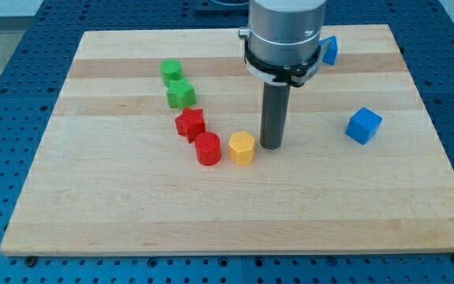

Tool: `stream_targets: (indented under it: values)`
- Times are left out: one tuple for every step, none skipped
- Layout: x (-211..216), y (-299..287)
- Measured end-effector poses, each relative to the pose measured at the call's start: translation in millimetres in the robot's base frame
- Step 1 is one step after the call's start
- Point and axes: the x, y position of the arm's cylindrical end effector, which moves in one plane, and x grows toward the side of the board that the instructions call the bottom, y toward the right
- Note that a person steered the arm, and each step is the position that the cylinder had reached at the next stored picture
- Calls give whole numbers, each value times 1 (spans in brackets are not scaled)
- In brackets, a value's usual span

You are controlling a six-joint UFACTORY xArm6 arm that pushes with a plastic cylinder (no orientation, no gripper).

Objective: Push the blue cube towards the yellow hexagon

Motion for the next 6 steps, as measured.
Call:
stream_targets:
  values:
    - [7, -7]
    - [12, -9]
    - [14, -10]
    - [14, -3]
    - [14, 19]
    - [14, 65]
